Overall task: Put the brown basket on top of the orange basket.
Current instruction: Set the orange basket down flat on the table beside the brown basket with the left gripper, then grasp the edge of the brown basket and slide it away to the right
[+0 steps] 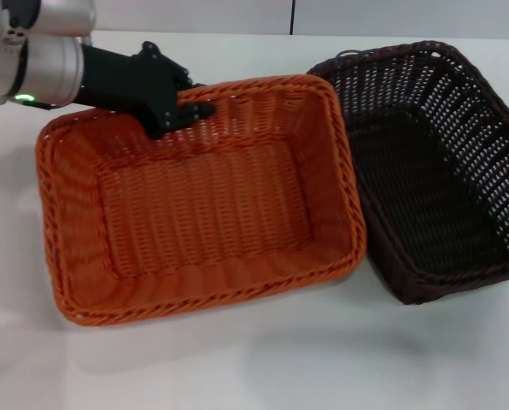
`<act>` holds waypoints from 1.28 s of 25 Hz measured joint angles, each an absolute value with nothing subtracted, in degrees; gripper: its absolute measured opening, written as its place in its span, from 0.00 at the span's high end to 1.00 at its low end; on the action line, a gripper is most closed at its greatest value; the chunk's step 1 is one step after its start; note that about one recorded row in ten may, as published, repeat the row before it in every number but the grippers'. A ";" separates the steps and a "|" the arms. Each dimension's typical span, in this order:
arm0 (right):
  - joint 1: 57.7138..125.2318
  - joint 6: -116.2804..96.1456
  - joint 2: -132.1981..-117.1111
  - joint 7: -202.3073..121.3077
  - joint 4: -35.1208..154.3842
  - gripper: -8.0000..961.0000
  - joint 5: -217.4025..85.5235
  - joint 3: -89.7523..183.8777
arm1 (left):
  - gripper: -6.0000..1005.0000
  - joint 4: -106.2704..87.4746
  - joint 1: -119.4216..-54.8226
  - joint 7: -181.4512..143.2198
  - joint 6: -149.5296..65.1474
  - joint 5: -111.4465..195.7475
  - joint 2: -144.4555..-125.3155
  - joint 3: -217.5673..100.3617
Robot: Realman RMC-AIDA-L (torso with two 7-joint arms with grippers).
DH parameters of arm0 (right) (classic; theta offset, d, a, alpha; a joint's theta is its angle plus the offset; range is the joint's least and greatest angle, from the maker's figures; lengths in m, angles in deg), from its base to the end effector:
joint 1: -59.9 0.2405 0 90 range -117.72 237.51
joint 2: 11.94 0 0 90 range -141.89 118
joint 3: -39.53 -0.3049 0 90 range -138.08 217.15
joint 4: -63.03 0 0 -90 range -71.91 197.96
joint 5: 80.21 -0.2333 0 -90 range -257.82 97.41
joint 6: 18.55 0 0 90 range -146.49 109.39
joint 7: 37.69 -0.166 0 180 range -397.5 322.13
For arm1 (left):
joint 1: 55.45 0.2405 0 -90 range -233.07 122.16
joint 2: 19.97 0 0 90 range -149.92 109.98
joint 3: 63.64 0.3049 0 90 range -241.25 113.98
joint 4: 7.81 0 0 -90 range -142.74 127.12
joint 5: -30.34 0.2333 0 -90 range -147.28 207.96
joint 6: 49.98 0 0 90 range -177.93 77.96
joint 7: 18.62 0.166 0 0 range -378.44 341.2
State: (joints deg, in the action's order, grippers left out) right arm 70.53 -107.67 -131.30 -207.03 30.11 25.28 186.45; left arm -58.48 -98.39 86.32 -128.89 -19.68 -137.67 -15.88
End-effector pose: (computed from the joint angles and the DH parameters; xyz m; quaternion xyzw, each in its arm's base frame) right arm 0.3440 0.2928 -0.0389 -0.5307 0.2041 0.3960 0.7210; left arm -0.2322 0.4711 -0.0162 -0.9808 0.0279 -0.0300 0.1906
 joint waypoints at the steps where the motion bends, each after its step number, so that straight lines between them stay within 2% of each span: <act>1: 70.53 -107.67 -131.30 -207.03 30.11 0.13 25.28 186.45 | 0.80 -58.48 -98.39 86.32 -128.89 -19.68 -137.67 -15.88; 8: 70.53 -107.74 -131.24 -207.00 29.87 0.13 25.28 187.12 | 0.74 -55.32 -100.95 88.05 -126.59 -20.49 -137.90 -15.86; 22: 70.10 -107.13 -131.01 -206.96 30.53 0.13 24.75 186.44 | 0.62 -58.76 -100.97 86.06 -125.65 -23.74 -138.22 -13.15; 25: 70.09 -107.12 -131.01 -206.96 30.61 0.13 24.73 185.86 | 0.41 -65.91 -100.51 83.74 -125.27 -23.49 -138.03 -13.08; 31: 70.25 -107.33 -131.05 -206.96 30.57 0.13 24.72 185.12 | 0.18 -81.61 -96.77 81.80 -118.03 -24.07 -138.26 -13.01; 32: 70.25 -107.40 -131.08 -206.96 30.42 0.13 24.72 185.01 | 0.18 -84.08 -95.35 81.74 -114.44 -24.90 -138.38 -12.07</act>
State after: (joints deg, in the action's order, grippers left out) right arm 70.25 -107.40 -131.08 -206.96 30.42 24.72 185.01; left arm -84.08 -95.35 81.74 -114.44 -24.90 -138.38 -12.07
